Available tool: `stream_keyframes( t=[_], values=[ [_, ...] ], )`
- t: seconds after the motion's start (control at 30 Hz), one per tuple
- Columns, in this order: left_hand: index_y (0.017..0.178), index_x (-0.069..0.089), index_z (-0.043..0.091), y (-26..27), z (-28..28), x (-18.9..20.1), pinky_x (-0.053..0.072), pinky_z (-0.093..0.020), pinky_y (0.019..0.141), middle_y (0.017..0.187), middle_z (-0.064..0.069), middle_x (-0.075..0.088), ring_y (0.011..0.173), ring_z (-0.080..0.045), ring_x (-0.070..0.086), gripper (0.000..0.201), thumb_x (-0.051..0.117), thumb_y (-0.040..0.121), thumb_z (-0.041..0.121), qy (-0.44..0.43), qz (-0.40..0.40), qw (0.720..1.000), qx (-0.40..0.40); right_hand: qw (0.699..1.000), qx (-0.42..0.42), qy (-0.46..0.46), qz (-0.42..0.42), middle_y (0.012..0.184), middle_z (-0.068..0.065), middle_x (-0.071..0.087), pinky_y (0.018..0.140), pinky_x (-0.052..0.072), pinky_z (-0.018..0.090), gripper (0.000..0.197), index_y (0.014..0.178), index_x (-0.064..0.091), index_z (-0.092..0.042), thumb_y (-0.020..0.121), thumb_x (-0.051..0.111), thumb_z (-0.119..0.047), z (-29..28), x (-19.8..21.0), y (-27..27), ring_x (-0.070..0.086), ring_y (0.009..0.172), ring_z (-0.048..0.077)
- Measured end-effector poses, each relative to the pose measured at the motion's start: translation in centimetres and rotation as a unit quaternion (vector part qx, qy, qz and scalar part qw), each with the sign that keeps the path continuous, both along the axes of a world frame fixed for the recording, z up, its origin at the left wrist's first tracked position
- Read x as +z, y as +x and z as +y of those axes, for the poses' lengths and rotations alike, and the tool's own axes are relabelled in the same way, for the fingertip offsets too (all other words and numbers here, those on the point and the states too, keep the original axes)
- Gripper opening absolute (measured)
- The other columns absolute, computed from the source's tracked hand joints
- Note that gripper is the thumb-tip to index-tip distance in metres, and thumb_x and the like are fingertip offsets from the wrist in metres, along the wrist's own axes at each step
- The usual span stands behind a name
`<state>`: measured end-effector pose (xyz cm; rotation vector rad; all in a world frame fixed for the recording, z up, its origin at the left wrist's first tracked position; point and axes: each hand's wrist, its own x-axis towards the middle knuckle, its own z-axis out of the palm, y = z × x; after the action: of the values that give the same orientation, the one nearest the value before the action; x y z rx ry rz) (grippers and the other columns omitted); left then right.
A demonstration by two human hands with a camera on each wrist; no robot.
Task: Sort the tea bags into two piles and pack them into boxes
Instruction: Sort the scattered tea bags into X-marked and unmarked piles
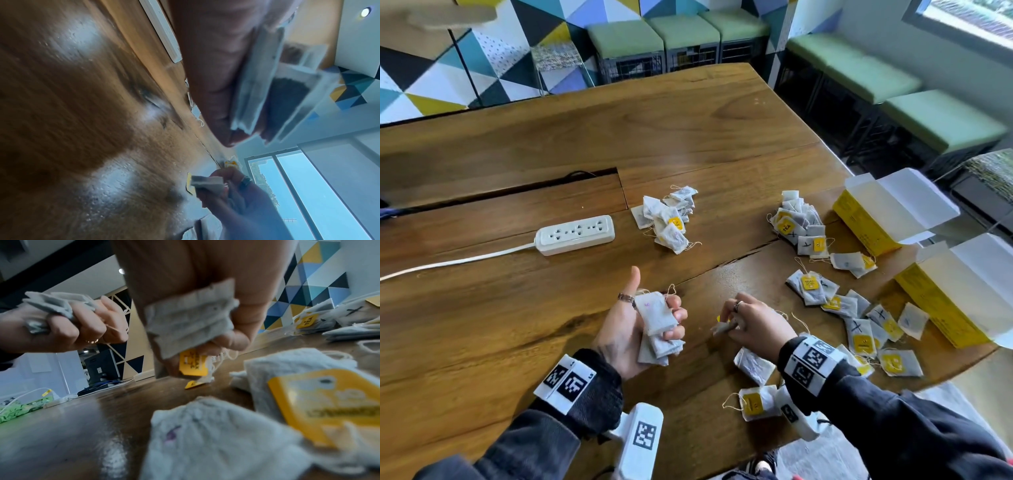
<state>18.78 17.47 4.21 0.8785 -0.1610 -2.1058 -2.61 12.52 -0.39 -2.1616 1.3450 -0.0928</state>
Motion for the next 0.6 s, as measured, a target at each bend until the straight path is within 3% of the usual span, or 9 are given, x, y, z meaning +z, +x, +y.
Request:
stream_keyframes(
  t=[0.1,0.2,0.33,0.4,0.5,0.6],
  values=[
    [0.096,0.053,0.009,0.3,0.3,-0.3,0.040,-0.027,0.052,0.076,-0.004,0.048,0.046,-0.011,0.040,0.056,0.079,0.054,0.036,-0.018,-0.024,0.999,-0.025,0.998,-0.036,-0.046,-0.031,0.100,-0.004,0.051,0.070,0.050,0.035,0.013,0.091,0.059,-0.024,0.080,0.063,-0.022,-0.2,-0.2,0.2,0.057,0.089,0.020],
    [0.105,0.051,0.009,0.3,0.5,-0.8,0.046,-0.027,0.051,0.077,-0.004,0.050,0.044,-0.009,0.039,0.044,0.065,0.064,0.014,0.001,-0.038,0.999,-0.034,0.990,-0.068,-0.086,-0.092,0.099,-0.005,0.053,0.066,0.050,0.035,0.011,0.087,0.058,-0.023,0.079,0.066,-0.021,-0.1,-0.1,0.6,0.055,0.086,0.018],
    [0.101,0.056,0.008,0.3,0.2,-1.6,0.055,-0.044,0.066,0.072,-0.005,0.049,0.041,-0.009,0.038,0.029,0.039,0.077,0.007,0.050,-0.049,0.997,-0.016,0.967,-0.075,-0.149,-0.192,0.092,-0.003,0.052,0.062,0.052,0.040,0.013,0.079,0.053,-0.028,0.074,0.063,-0.021,-0.2,0.5,0.8,0.052,0.075,0.013],
    [0.095,0.055,0.006,0.5,-0.1,-1.8,0.055,-0.035,0.056,0.068,-0.006,0.052,0.045,-0.012,0.044,0.030,0.033,0.076,0.002,0.065,-0.084,0.994,-0.015,0.950,-0.059,-0.197,-0.236,0.092,0.000,0.053,0.057,0.052,0.039,0.012,0.078,0.052,-0.027,0.073,0.062,-0.022,-0.3,1.0,1.1,0.055,0.075,0.016],
    [0.088,0.051,0.008,-0.1,-0.4,-1.9,0.041,-0.019,0.037,0.067,-0.007,0.055,0.058,-0.018,0.054,0.026,0.028,0.081,-0.003,0.084,-0.117,0.989,-0.035,0.925,-0.059,-0.259,-0.271,0.097,0.000,0.050,0.056,0.052,0.035,0.027,0.077,0.053,-0.025,0.067,0.074,-0.010,-0.1,1.4,1.2,0.054,0.081,0.011],
    [0.091,0.054,0.010,-1.4,-0.6,-1.3,0.038,-0.018,0.036,0.061,-0.002,0.048,0.050,-0.013,0.050,0.016,0.039,0.090,0.014,0.071,-0.103,0.991,-0.055,0.916,-0.049,-0.273,-0.290,0.102,-0.006,0.044,0.057,0.050,0.030,0.021,0.077,0.053,-0.027,0.069,0.069,-0.015,0.4,1.8,1.5,0.049,0.082,0.004]
  ],
)
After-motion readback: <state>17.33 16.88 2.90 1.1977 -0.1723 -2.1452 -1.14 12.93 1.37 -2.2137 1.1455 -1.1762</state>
